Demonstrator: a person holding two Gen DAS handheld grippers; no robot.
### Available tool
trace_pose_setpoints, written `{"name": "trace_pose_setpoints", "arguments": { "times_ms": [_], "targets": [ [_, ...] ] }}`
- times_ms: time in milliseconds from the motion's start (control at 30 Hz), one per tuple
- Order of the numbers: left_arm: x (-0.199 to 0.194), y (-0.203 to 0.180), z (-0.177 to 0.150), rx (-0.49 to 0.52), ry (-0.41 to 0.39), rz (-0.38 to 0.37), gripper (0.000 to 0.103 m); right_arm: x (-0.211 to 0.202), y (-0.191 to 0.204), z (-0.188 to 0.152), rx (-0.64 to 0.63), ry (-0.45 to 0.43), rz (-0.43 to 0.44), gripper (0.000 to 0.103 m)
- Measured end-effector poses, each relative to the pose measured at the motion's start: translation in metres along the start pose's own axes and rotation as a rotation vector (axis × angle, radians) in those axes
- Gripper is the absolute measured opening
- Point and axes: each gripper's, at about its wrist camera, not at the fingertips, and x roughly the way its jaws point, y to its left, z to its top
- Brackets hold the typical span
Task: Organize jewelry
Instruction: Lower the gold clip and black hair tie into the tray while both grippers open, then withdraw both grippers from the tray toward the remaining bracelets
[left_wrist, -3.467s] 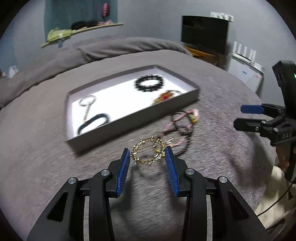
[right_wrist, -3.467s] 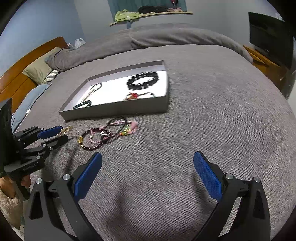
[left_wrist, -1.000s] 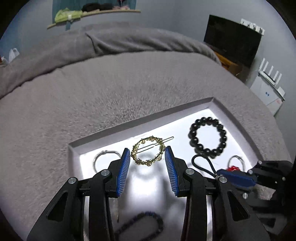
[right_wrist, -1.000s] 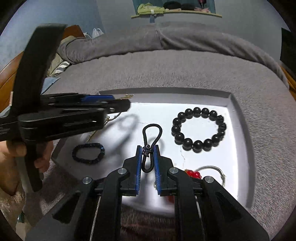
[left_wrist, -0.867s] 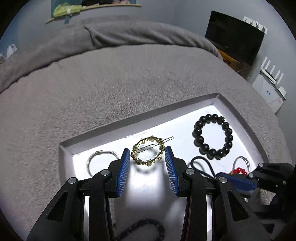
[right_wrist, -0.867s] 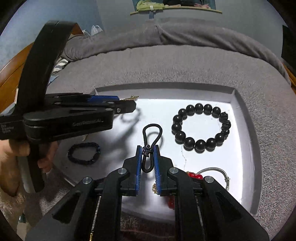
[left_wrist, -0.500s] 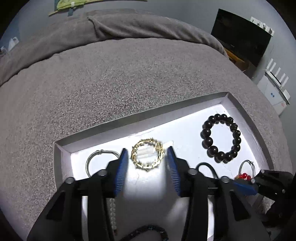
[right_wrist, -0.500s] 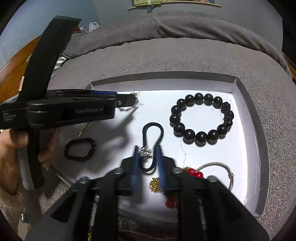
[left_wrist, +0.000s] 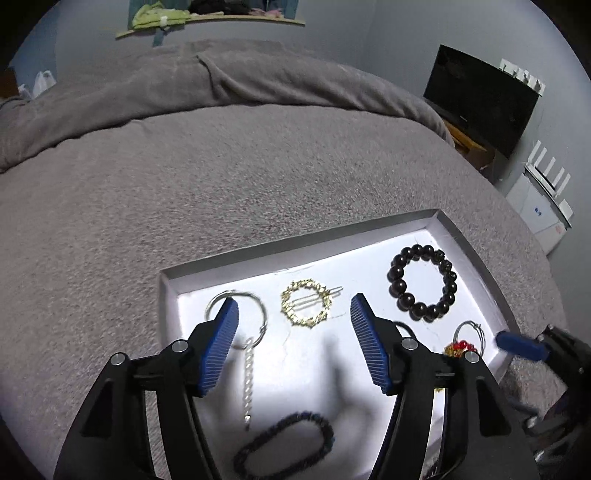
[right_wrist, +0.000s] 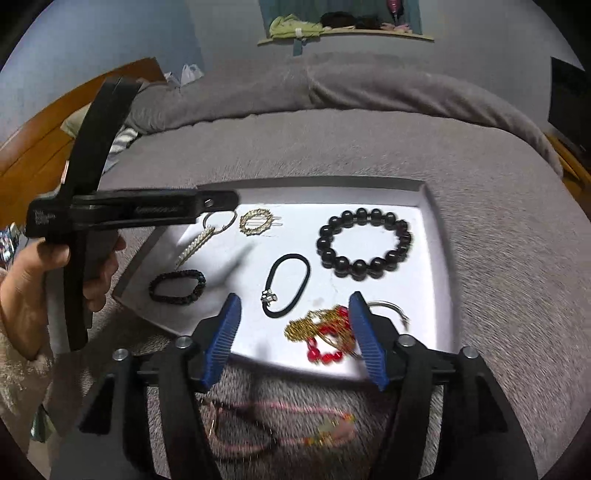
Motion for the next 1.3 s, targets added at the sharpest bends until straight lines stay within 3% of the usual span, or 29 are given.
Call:
{"name": "trace_pose_setpoints", "arguments": {
  "times_ms": [133, 367, 700, 867, 1300],
  "targets": [
    [-0.025, 0.000, -0.008, 0.010, -0.045, 0.041, 0.075, -0.023, -0.007, -0.004, 0.007, -0.042, -0.033, 0.073],
    [-0.079, 0.004, -0.032, 0.007, -0.140, 0.099, 0.083, -0.061, -0.017, -0.015, 0.021, -0.102, -0.076, 0.088],
    [-0.127, 0.001, -0.074, 0.003, -0.183, 0.121, 0.089, -0.096, -0.033, -0.032, 0.066, -0.151, -0.118, 0.096],
    [-0.137, -0.007, -0.101, 0.000, -0.175, 0.104, 0.089, -0.098, -0.038, -0.046, 0.079, -0.134, -0.132, 0.096],
    [-0.118, -0.036, -0.144, 0.048, -0.106, 0.093, 0.089, -0.094, -0.044, -0.071, 0.080, -0.083, -0.137, 0.096]
  ]
}}
